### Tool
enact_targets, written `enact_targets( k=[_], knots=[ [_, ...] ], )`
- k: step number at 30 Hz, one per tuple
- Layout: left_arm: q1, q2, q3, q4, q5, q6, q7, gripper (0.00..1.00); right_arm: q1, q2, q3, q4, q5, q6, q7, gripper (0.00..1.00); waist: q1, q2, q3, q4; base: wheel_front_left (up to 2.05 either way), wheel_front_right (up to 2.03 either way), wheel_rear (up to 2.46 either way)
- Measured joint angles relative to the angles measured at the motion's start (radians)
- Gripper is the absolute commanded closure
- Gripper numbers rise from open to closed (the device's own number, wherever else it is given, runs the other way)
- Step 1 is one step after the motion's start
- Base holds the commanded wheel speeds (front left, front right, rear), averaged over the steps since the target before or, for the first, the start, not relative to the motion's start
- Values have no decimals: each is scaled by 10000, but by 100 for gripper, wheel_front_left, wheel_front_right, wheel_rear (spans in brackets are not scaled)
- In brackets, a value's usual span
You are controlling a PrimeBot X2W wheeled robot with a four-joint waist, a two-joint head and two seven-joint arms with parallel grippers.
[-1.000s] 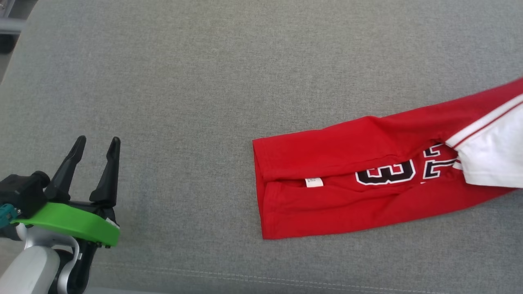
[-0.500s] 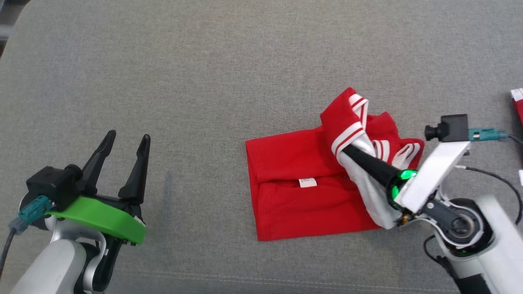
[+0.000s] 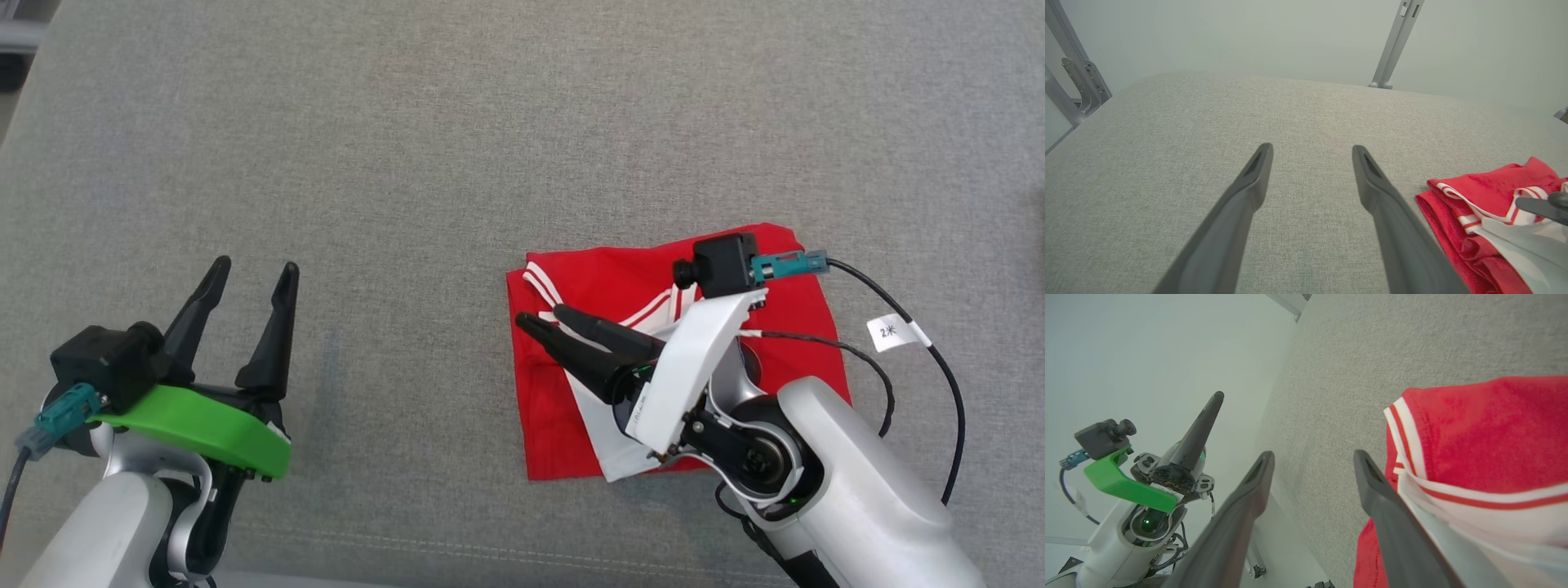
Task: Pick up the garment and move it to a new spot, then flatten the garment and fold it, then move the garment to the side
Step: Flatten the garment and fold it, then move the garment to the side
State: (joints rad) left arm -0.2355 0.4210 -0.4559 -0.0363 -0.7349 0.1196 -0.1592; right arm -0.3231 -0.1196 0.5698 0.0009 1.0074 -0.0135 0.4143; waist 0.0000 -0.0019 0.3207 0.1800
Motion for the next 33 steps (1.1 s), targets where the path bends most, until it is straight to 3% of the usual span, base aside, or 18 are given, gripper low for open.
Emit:
enact_targets(
  k=[4, 7, 10, 15, 20, 24, 33],
  knots=[
    [9, -2, 247, 176, 0, 0, -13, 0, -35, 77, -77, -359, -176, 249, -349, 0, 0, 0, -52, -147, 0, 0, 0],
    [38, 0, 456, 261, -13, 2, -73, 0, -105, -163, -663, -809, -263, 249, -734, 0, 0, 0, -119, -298, 0, 0, 0],
    [115, -2, 616, 259, -13, 13, -90, 0, -153, -815, -1651, -1026, -410, 12, -1072, 0, 0, 0, -189, -470, 0, 0, 0],
    [152, -138, 466, 196, -13, 50, -88, 0, 251, -2046, -2945, -368, -506, -502, -1325, 0, 0, 0, -260, -725, 0, 0, 0],
    [152, -291, 376, 107, -13, 50, -88, 0, 1252, -2217, -3193, 512, -192, -512, -1321, 0, 0, 0, -249, -764, 0, 0, 0],
    [154, -299, 353, 125, -12, 50, -73, 0, 1636, -2153, -3170, 953, 213, -466, -1304, 0, 0, 0, -229, -697, 0, 0, 0],
    [140, -426, 307, 130, 42, 50, 4, 0, 1661, -2274, -2796, 1471, 980, 111, -314, 0, 0, 0, -201, -361, 0, 0, 0]
  ],
)
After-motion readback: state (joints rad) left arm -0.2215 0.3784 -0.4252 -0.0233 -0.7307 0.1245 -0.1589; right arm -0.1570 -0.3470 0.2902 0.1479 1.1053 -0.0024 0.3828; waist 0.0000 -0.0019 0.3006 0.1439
